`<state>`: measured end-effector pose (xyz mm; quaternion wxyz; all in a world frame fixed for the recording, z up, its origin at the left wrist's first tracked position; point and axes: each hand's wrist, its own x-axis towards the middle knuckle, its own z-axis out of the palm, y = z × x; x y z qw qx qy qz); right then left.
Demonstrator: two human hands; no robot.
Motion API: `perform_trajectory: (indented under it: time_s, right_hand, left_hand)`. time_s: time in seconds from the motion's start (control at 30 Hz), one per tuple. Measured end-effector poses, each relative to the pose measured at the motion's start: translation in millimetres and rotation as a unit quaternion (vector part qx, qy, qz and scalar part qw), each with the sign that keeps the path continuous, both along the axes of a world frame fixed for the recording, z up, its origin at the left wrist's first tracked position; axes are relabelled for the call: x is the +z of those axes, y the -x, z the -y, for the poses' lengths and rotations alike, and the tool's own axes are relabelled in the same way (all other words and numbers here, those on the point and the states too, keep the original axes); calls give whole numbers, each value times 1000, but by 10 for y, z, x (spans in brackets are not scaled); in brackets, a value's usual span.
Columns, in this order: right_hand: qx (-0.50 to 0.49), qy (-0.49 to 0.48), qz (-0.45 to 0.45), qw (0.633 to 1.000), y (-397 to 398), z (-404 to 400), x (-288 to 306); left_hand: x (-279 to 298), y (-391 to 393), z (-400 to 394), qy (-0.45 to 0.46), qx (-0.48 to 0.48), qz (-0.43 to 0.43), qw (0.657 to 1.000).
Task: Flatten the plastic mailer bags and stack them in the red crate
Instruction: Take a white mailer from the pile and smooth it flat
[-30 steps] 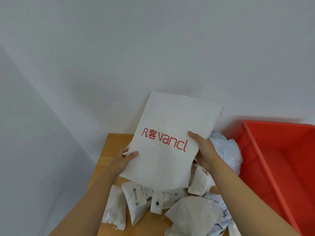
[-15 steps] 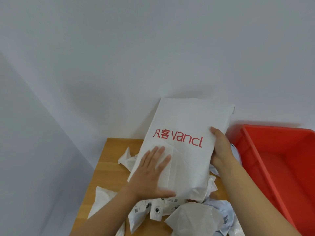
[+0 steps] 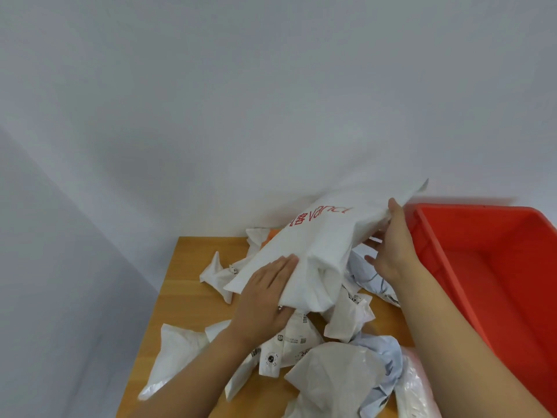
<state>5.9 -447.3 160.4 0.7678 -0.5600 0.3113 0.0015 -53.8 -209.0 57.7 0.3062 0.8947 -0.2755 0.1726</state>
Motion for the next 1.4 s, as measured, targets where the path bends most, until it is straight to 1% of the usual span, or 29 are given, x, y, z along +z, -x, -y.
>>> perform_trajectory:
  time_s: [0.07,0.13,0.17,0.2,0.27,0.3,0.33,0.37,0.4,0.43,0.47,0.5,0.53,0.6,0.63,0.67,0.7,0.73,0.8,0.83,0.9,0.97,1.03,1.1,1.17,1.3,1.4]
  right_hand:
    - [-4,18,17,1000,-9,21,37]
    - [-23,19,41,999,-27,31,54]
    - [-31,21,49,998,-39,29,41]
    - [-41,27,49,998,-50,28,4]
    - [-63,50,35,996,-46,45,-122]
    - [-55,75,20,995,-44,69,-230]
    - [-28,108,2,994,-23,97,-351]
    - [21,141,-23,989,19,111,-466]
    - [92,180,-54,978,68,128,-598]
    - [182,233,-83,952,130,138,-708]
    - [278,291,-107,909,211,134,-774]
    - [363,341,-127,858,295,128,-830]
    - [436,367,-143,809,381,125,-888]
    - [560,388,-191,706,540,84,-950]
    - [607,396,-221,652,602,65,-999]
    - [638,407,-248,606,647,58,-1076]
    - [655,418,-265,572,678,35,-1149]
    - [662,434,-268,549,704,8,-1222]
    - [672,462,-263,515,758,-45,-1316]
    - [676,470,-258,506,786,-71,-1344]
    - [682,466,-241,509,819,-117,-1364]
    - [683,452,-227,528,833,-129,-1366]
    - [683,446,-215,537,824,-114,-1401]
    - [680,456,-196,540,817,-95,-1407]
    - [674,464,-167,551,789,-51,-1427]
    - [648,459,-132,593,611,136,-1237]
    - [612,442,-117,645,418,397,-975]
  left_hand:
    - [166,-50,-69,77,3,-52,996]
    - [417,-85,-121,156,32,-106,982]
    - [555,-104,-132,177,53,-124,975]
    - [664,-120,-137,198,66,-152,966]
    - [810,-149,-179,258,79,-226,936]
    - [853,-169,-214,287,83,-247,922]
    - [872,-192,-253,304,90,-254,914]
    - [877,-217,-295,316,99,-257,908]
    - [874,-237,-328,328,109,-262,901]
    - [876,-257,-356,339,118,-269,894]
    - [876,-276,-386,351,124,-276,886]
    - [870,-298,-414,368,125,-282,877]
    - [866,-315,-442,388,121,-290,866]
    - [863,-348,-516,423,109,-301,848]
    - [849,-365,-545,438,103,-308,838]
    - [841,-371,-560,451,100,-316,829]
    - [829,-376,-575,464,99,-321,820]
    - [822,-374,-581,474,99,-324,813]
    - [793,-365,-578,488,97,-326,804]
    - [774,-355,-567,490,99,-326,802]
    - [745,-335,-550,500,100,-329,795]
    - [713,-317,-526,512,99,-338,784]
    - [704,-298,-489,522,100,-343,774]
    - [701,-290,-472,539,103,-348,760]
    - [705,-291,-481,554,108,-356,745]
    - [731,-321,-583,577,102,-354,729]
    - [759,-393,-713,621,89,-341,700]
